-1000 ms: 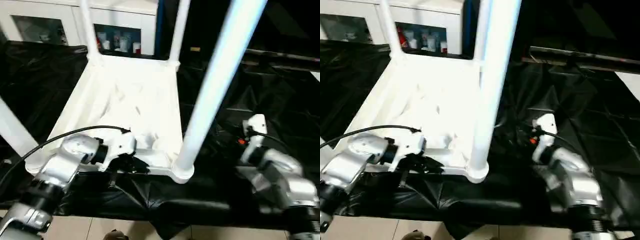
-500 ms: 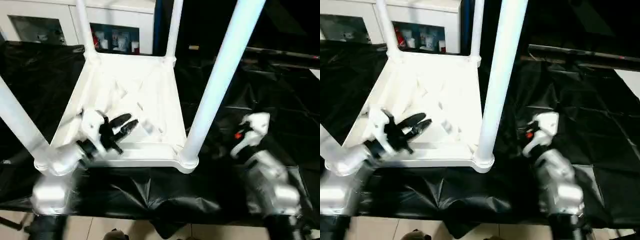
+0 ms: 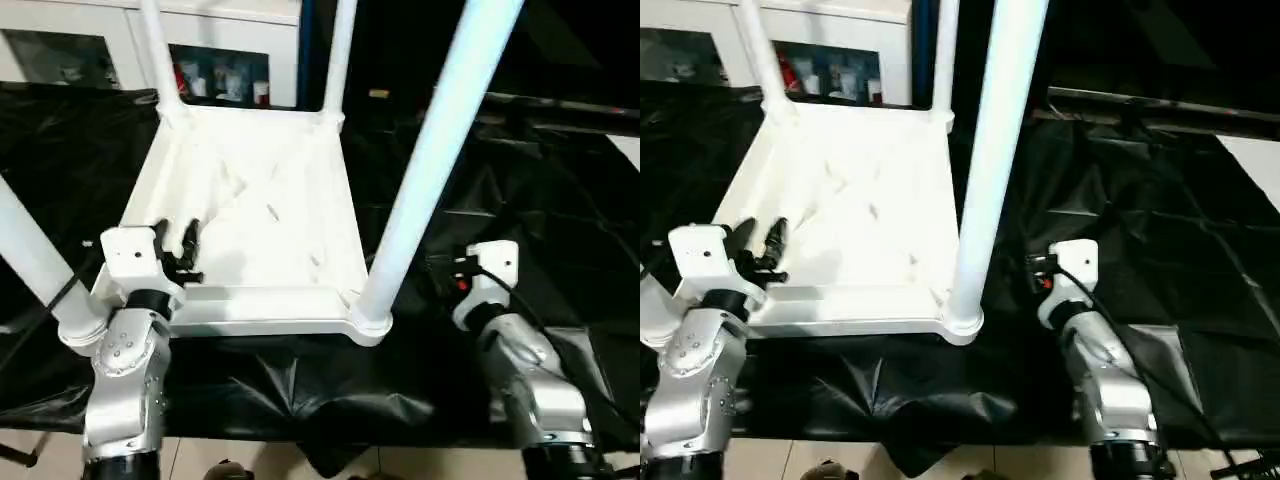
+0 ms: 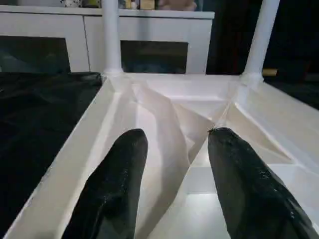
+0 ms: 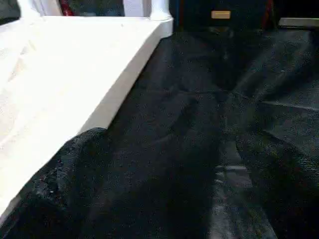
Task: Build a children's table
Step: Flip table
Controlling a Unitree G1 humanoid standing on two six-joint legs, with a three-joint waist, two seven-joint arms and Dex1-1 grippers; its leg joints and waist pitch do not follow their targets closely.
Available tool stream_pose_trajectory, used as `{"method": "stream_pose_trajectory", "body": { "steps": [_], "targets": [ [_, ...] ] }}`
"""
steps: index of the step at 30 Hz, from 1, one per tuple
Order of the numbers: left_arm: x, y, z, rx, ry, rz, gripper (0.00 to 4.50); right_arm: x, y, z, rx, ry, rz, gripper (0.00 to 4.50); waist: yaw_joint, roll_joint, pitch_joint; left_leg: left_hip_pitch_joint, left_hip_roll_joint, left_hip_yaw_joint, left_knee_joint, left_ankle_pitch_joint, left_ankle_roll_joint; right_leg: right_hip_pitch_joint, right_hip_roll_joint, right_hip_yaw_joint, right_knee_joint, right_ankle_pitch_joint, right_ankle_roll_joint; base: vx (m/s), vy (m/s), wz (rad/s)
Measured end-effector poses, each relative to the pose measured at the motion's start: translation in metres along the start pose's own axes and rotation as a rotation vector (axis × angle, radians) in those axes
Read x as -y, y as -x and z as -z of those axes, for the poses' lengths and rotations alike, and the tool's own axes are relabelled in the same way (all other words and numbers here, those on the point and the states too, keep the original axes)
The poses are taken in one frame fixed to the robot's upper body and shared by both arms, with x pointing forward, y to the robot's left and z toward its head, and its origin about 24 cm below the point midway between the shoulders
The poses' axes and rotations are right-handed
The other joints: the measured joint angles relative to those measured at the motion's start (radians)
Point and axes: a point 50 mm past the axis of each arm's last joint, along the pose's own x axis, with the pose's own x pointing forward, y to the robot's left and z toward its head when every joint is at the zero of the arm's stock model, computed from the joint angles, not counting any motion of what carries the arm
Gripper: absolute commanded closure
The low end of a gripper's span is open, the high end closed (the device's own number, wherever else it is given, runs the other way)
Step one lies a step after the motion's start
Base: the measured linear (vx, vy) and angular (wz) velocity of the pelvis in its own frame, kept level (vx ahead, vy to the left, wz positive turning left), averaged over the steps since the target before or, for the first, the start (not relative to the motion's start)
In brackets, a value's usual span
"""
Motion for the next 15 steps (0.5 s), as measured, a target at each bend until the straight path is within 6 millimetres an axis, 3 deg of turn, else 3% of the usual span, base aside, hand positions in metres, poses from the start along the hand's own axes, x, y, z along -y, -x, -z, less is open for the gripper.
{"method": "stream_pose_trajectory", "body": {
  "steps": [6, 7, 8, 10, 11, 12, 13, 14, 15],
  "targets": [
    [0.008, -0.001, 0.002, -0.02, -0.006, 0.036, 2.25, -0.005, -0.001, 0.0, 0.003, -0.001, -0.015, 0.0, -0.001, 0.0, 0.0, 0.0, 0.0, 0.0, 0.001, 0.0, 0.0, 0.0, 0.0, 0.0, 0.0, 0.004, -0.003, 0.0, 0.0, 0.0],
    [0.01, -0.001, 0.003, -0.024, -0.005, 0.045, 2.25, -0.005, -0.001, 0.0, 0.003, -0.001, -0.015, 0.0, -0.001, 0.001, -0.001, -0.005, 0.0, 0.0, 0.003, 0.002, 0.003, -0.002, 0.001, 0.0, 0.0, 0.006, -0.003, 0.0, 0.0, 0.0],
    [0.011, -0.001, 0.004, -0.03, -0.004, 0.055, 2.25, -0.005, -0.001, 0.0, 0.002, 0.0, -0.015, 0.0, -0.002, 0.002, -0.003, -0.016, 0.001, 0.0, 0.009, 0.007, 0.011, -0.01, 0.003, 0.0, 0.001, 0.011, -0.002, 0.0, 0.0, 0.0],
    [0.013, -0.001, 0.005, -0.049, -0.015, 0.074, 2.25, -0.005, -0.001, 0.0, 0.002, 0.0, -0.016, 0.0, -0.001, 0.002, -0.011, -0.05, 0.002, -0.002, 0.025, 0.012, 0.02, -0.04, 0.009, 0.0, 0.003, 0.027, 0.0, 0.0, 0.0, 0.0],
    [0.015, -0.001, 0.006, -0.06, -0.029, 0.091, 2.25, -0.005, 0.0, 0.001, 0.0, 0.0, -0.016, 0.0, -0.002, 0.003, -0.013, -0.073, 0.005, -0.004, 0.035, 0.016, 0.027, -0.057, 0.012, -0.002, 0.0, 0.036, -0.005, -0.091, 0.013, -0.03],
    [0.016, 0.0, 0.007, -0.064, -0.033, 0.099, 2.25, -0.005, 0.002, 0.002, -0.004, -0.001, -0.014, 0.0, -0.001, 0.003, -0.013, -0.086, 0.006, -0.005, 0.039, 0.018, 0.031, -0.067, 0.012, -0.002, -0.002, 0.043, -0.006, -0.091, 0.013, -0.03],
    [0.016, 0.0, 0.008, -0.069, -0.034, 0.102, 2.25, -0.005, 0.003, 0.004, -0.009, -0.003, -0.013, 0.0, -0.003, 0.006, -0.013, -0.095, 0.008, -0.006, 0.043, 0.019, 0.035, -0.071, 0.013, -0.005, -0.008, 0.05, -0.007, -0.119, 0.019, -0.02],
    [0.016, 0.001, 0.009, -0.073, -0.035, 0.103, 2.25, -0.005, 0.005, 0.007, -0.016, -0.006, -0.01, 0.0, -0.004, 0.013, -0.009, -0.094, 0.013, -0.006, 0.045, 0.02, 0.036, -0.066, 0.013, -0.011, -0.02, 0.057, -0.004, -0.145, 0.033, -0.05],
    [0.014, 0.002, 0.01, -0.078, -0.04, 0.104, 2.25, -0.005, 0.006, 0.007, -0.018, -0.007, -0.011, 0.0, -0.01, 0.021, -0.002, -0.083, 0.019, -0.006, 0.047, 0.018, 0.033, -0.054, 0.01, -0.023, -0.03, 0.057, -0.004, -0.145, 0.033, -0.05]
  ]
}}
